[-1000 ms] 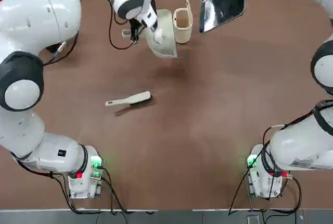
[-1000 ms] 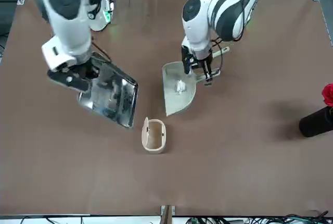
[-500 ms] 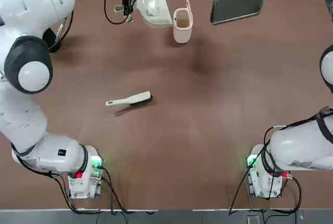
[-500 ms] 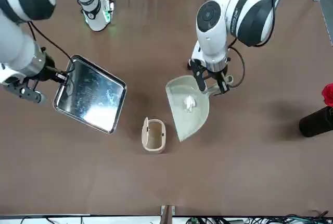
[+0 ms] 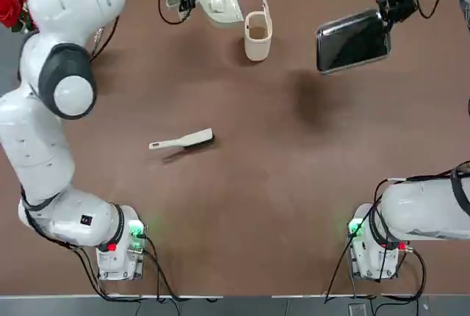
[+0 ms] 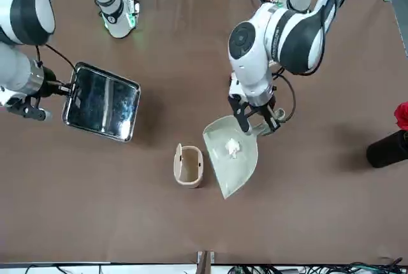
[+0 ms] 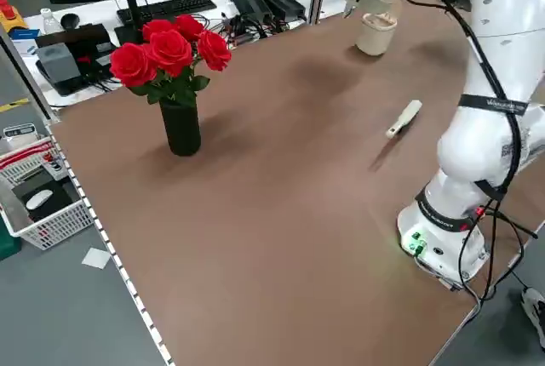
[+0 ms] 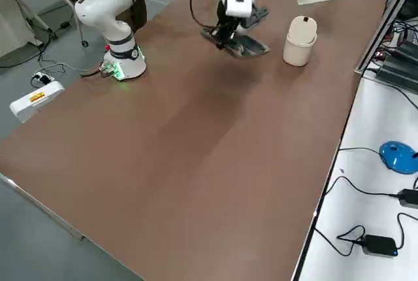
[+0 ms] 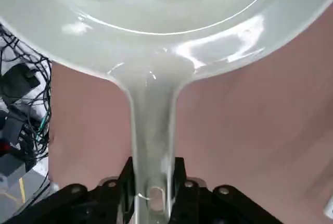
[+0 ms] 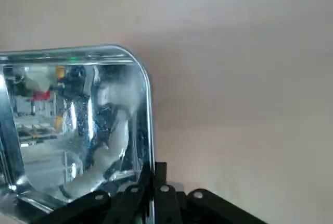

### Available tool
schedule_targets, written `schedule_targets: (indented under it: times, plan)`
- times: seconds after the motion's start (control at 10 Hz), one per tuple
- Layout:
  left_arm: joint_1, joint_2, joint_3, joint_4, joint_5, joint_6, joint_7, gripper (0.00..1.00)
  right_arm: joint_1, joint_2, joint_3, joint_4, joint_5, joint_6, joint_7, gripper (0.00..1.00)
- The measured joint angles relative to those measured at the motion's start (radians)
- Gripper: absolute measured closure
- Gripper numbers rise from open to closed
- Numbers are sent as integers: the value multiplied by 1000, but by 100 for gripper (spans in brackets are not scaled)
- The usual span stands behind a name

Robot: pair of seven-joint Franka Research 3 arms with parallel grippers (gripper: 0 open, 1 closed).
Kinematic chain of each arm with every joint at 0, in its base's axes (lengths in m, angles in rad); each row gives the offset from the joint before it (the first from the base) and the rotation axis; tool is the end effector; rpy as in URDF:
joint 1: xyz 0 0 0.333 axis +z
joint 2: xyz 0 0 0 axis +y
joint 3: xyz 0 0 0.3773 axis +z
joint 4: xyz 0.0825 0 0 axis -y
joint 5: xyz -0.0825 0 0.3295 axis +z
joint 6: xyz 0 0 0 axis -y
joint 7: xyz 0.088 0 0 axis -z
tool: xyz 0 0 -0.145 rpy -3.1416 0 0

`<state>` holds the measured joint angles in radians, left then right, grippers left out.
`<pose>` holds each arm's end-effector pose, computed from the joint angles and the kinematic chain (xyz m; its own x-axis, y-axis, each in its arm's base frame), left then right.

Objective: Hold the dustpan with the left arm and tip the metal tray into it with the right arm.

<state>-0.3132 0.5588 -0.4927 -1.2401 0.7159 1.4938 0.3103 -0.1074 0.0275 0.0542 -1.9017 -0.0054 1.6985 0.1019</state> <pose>0.5760 -0.3316 0.4916 0.4687 -0.8084 -0.3562 -0.8701 -0.3528 -0.3443 0.4821 -0.0267 0.5083 0.9619 -0.1521 -0.2271 -0.1499 -0.9883 0.0268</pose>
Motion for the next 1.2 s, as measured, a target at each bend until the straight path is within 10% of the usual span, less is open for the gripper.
schedule_targets:
  times: [0.4,0.8,1.2]
  plan:
    - [-373,128,401,210,5,-75,-10,67,-1,-10,-148,-267,88,300,-266,95]
    - [-408,158,448,267,26,-78,68,67,0,10,-245,-442,224,487,-463,95]
    - [-455,159,449,272,126,-24,112,67,0,188,-308,-458,466,641,-709,95]
